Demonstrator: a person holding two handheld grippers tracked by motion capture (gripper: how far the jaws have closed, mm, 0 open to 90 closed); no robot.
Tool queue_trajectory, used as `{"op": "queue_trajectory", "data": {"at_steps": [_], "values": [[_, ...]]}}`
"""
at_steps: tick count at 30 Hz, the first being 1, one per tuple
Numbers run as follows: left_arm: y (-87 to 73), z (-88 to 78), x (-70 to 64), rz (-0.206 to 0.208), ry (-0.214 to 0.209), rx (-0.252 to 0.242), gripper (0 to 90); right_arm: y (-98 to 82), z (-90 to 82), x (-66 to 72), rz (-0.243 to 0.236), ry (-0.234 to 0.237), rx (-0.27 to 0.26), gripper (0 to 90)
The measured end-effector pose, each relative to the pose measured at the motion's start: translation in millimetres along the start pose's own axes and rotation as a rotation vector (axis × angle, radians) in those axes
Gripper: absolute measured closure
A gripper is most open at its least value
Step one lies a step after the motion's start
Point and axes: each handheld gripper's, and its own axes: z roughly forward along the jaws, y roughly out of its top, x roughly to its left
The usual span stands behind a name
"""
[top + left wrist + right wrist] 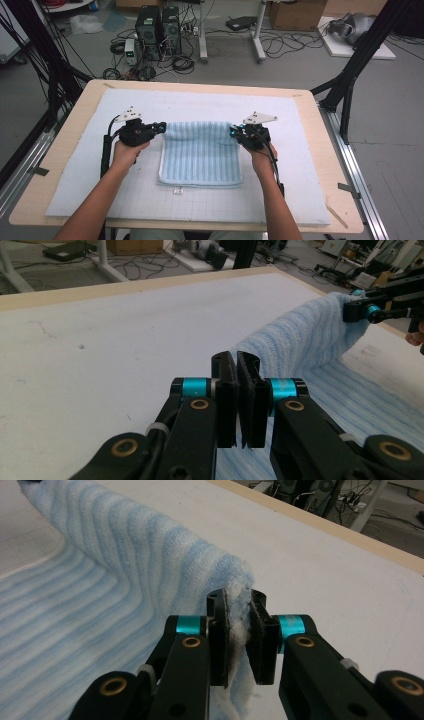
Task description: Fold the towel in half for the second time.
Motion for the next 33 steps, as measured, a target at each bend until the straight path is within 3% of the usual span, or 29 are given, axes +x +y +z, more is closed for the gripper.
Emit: {"op": "queue_trajectory", "data": {"at_steps": [3, 11, 18, 26, 33], "values": [[-4.5, -7.7, -7.2, 0.001, -0.006, -0.020, 86.1, -3.7, -6.1, 6.0, 0.001, 0.007, 0.020, 81.2], [-20.4, -28.4, -26.7, 0.003, -0.033, -0.030, 86.1, -17.4, -26.6, 25.5, -0.013, 0.005, -0.022, 81.2], [-30.6, -41.2, -41.9, 0.037, -0.041, -0.032, 86.0, -30.4, -41.8, 37.1, -0.007, 0.019, -0.052, 81.3], [-43.5, -47.9, -49.6, 0.036, -0.052, -0.035, 86.0, -39.3, -49.0, 43.8, -0.005, 0.040, -0.062, 81.3], [-52.2, -50.9, -54.2, 0.044, -0.068, -0.006, 85.8, -50.3, -53.9, 51.3, -0.039, 0.052, -0.046, 81.2]]}}
